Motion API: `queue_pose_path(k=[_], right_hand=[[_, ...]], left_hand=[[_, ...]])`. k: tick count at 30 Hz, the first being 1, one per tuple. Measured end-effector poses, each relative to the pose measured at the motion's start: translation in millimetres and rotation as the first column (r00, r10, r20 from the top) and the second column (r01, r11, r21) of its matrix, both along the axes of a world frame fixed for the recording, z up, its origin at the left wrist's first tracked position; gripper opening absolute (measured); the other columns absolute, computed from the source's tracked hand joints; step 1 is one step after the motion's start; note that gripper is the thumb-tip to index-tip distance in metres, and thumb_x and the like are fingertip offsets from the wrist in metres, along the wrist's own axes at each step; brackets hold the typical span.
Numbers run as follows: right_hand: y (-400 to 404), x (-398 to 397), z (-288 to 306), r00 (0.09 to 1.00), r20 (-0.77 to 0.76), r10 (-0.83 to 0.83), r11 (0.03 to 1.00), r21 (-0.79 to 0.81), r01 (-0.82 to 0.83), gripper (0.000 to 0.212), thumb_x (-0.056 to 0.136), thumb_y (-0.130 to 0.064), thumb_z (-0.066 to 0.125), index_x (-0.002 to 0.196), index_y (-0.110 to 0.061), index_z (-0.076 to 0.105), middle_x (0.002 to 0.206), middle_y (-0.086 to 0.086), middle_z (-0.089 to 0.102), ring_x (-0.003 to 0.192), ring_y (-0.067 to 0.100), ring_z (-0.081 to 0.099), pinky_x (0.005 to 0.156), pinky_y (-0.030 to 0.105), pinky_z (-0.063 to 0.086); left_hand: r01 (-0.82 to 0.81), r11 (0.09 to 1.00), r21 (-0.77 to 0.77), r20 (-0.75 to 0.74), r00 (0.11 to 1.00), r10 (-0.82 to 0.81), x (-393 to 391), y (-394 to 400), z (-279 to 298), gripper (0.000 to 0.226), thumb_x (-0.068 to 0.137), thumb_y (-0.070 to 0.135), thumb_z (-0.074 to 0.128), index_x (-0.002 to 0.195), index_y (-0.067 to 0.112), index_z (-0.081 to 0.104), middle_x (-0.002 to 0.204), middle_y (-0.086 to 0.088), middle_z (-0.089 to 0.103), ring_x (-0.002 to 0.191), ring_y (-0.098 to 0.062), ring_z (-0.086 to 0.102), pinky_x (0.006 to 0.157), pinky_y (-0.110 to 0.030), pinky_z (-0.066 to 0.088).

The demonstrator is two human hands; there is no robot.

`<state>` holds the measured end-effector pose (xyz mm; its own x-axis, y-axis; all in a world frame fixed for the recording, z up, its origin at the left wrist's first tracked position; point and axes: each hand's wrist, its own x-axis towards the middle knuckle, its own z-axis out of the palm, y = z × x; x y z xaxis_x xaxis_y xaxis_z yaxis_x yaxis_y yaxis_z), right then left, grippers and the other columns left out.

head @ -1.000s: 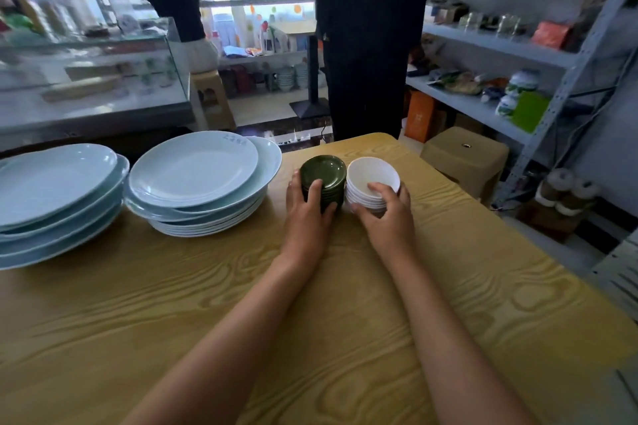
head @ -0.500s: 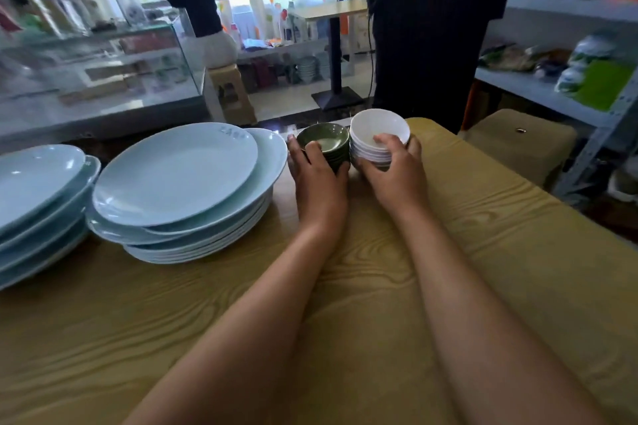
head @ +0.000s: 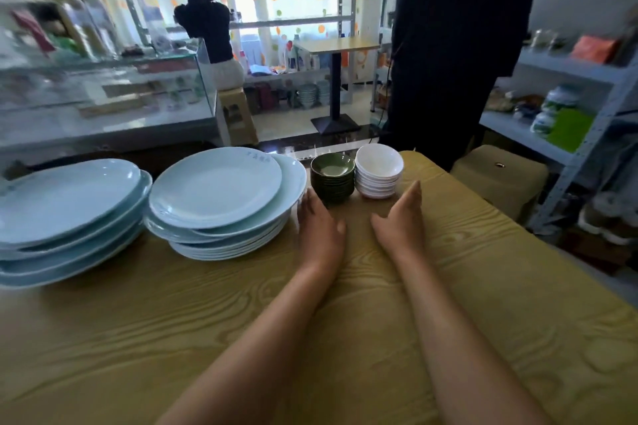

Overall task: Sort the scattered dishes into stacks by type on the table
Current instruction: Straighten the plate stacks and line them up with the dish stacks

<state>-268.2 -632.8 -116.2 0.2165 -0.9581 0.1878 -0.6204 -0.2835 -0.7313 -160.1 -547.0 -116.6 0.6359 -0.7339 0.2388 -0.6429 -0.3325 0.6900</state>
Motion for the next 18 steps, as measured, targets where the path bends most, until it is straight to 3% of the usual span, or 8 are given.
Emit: queue_pose_path(k=[3, 6, 8, 12, 15, 18], right_hand=[[30.0, -7.3, -4.4, 0.986, -0.163, -0.029, 0.999, -0.021, 0.026, 0.084, 0.088, -0.030, 0.060, 0.150, 0.002, 0.012, 0.156, 0.019, 0.022, 0.143, 0.030, 0.024, 0.116, 0.035, 0.020], [65.7, -15.7, -7.8, 0.907, -0.420, -0.023, 0.992, -0.120, -0.030, 0.057, 0.095, -0.038, 0.043, 0.144, -0.010, 0.037, 0.151, 0.013, 0.036, 0.140, 0.027, 0.029, 0.116, 0.038, 0.017], [95.5, -21.3, -8.6, 0.836, -0.547, 0.033, 0.994, -0.066, -0.083, 0.056, 0.098, -0.041, 0.032, 0.148, -0.015, 0.033, 0.156, 0.012, 0.027, 0.145, 0.025, 0.019, 0.118, 0.041, 0.008], [149.0, -23.3, -6.0, 0.781, -0.615, 0.106, 0.991, 0.000, -0.135, 0.062, 0.100, -0.046, 0.020, 0.153, -0.015, 0.016, 0.162, 0.008, 0.009, 0.149, 0.021, 0.003, 0.118, 0.045, -0.003], [189.5, -16.1, -2.8, 0.753, -0.636, 0.169, 0.982, 0.043, -0.183, 0.065, 0.100, -0.048, 0.016, 0.154, -0.012, 0.008, 0.162, 0.007, 0.001, 0.149, 0.019, -0.004, 0.119, 0.046, -0.007], [231.6, 1.0, -0.3, 0.741, -0.641, 0.201, 0.974, 0.047, -0.223, 0.064, 0.101, -0.046, 0.017, 0.154, -0.010, 0.009, 0.162, 0.008, 0.002, 0.149, 0.020, -0.004, 0.118, 0.047, -0.008]], left_hand=[[0.048, 0.993, 0.110, 0.060, 0.997, -0.055, -2.3, 30.9, -6.5, 0.070, 0.089, 0.027, 0.056, 0.148, 0.006, 0.023, 0.152, -0.016, 0.028, 0.142, -0.029, 0.023, 0.117, -0.039, 0.021], [0.110, 0.981, 0.160, 0.159, 0.978, -0.136, -2.5, 72.2, -4.5, 0.045, 0.092, 0.036, 0.050, 0.129, 0.011, 0.049, 0.143, -0.012, 0.041, 0.135, -0.030, 0.033, 0.114, -0.039, 0.025], [0.131, 0.962, 0.240, 0.233, 0.954, -0.188, 0.9, 106.8, -6.3, 0.046, 0.094, 0.040, 0.044, 0.131, 0.013, 0.049, 0.146, -0.009, 0.040, 0.137, -0.028, 0.030, 0.115, -0.041, 0.017], [0.148, 0.931, 0.332, 0.285, 0.926, -0.248, 15.5, 166.1, -8.9, 0.055, 0.097, 0.048, 0.034, 0.146, 0.023, 0.033, 0.155, -0.001, 0.027, 0.144, -0.022, 0.016, 0.118, -0.045, 0.007], [0.152, 0.920, 0.362, 0.299, 0.916, -0.269, 29.4, 209.6, -9.9, 0.056, 0.096, 0.052, 0.032, 0.147, 0.028, 0.030, 0.156, 0.002, 0.026, 0.145, -0.020, 0.014, 0.117, -0.046, 0.006], [0.091, 0.941, 0.325, 0.313, 0.929, -0.198, 49.1, 251.3, -11.9, 0.052, 0.095, 0.051, 0.037, 0.142, 0.029, 0.039, 0.152, 0.004, 0.034, 0.142, -0.019, 0.023, 0.116, -0.046, 0.011]])
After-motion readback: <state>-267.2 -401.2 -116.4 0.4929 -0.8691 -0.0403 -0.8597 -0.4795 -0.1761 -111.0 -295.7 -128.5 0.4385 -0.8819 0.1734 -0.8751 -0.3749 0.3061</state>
